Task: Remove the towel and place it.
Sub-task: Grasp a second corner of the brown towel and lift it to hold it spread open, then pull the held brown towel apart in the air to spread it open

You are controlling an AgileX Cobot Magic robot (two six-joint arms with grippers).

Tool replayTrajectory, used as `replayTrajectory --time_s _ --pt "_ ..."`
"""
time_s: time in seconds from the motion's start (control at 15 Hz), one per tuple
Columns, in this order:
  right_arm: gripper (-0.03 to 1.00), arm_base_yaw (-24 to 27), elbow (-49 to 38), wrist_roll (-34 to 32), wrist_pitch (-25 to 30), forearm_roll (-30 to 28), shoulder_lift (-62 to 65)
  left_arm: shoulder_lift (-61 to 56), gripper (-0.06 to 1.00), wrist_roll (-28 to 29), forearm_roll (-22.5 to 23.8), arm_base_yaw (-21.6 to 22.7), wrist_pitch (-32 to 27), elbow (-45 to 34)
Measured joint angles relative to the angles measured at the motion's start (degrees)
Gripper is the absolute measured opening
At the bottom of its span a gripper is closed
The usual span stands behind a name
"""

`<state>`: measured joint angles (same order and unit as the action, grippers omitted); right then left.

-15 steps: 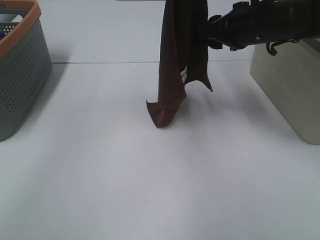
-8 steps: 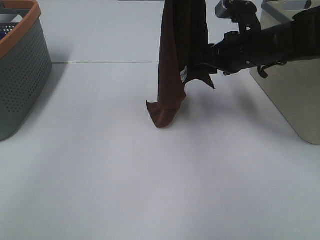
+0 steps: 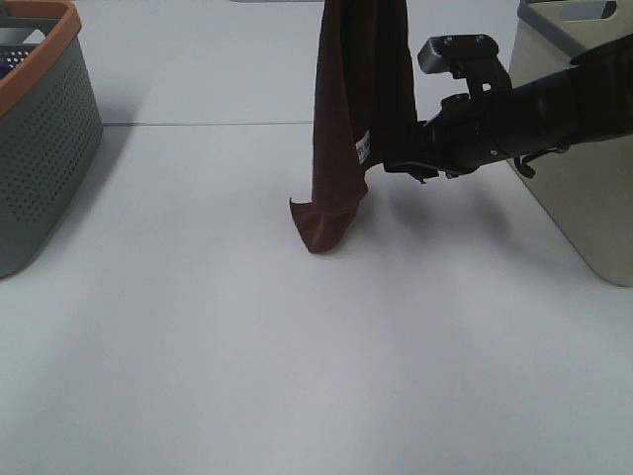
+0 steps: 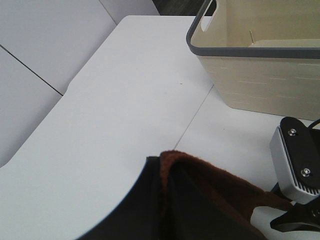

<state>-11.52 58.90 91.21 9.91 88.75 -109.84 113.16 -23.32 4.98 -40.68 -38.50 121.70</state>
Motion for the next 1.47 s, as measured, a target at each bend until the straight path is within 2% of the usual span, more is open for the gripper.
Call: replayTrajectory --time_s 0.33,0.47,0.6,0.67,0.87,1.07,1.33,1.4,1.47 --pt "0.28 0.0 -0.29 0.0 -1.38 -0.11 -0.11 0.0 0.0 0.0 0.0 0.0 0.0 0.0" --pt "0.21 0.0 -0.29 0.0 -1.38 -0.11 -0.11 0.0 0.0 0.0 0.0 0.0 0.0 0.0" --pt "0.11 0.0 -0.29 0.0 -0.63 -0.11 -0.11 0.0 0.0 0.0 0.0 0.0 0.0 0.0" --pt "0.02 0.0 -0.29 0.0 0.29 -0.11 -0.11 0.0 0.0 0.0 0.0 0.0 0.0 0.0" --pt "0.0 0.0 -0.29 0.0 1.55 -0.17 1.32 0.0 0.0 0.0 0.0 0.0 -1.43 0.0" --pt "0.0 0.0 -1.09 0.0 1.6 -2.98 6.02 -0.11 0.0 -0.74 0.17 0.0 -9.17 0.0" --pt "0.0 0.0 -4.87 0.0 1.66 -9.22 12.89 -2.81 0.0 -3.27 4.76 0.0 -18.39 0.0" --pt "0.0 0.0 -5.9 0.0 1.66 -10.66 14.61 -3.67 0.0 -3.55 5.9 0.0 -21.72 0.0" --pt "0.0 0.0 -7.16 -0.06 2.23 -14.38 17.59 -4.87 0.0 -4.13 7.51 0.0 -28.13 0.0"
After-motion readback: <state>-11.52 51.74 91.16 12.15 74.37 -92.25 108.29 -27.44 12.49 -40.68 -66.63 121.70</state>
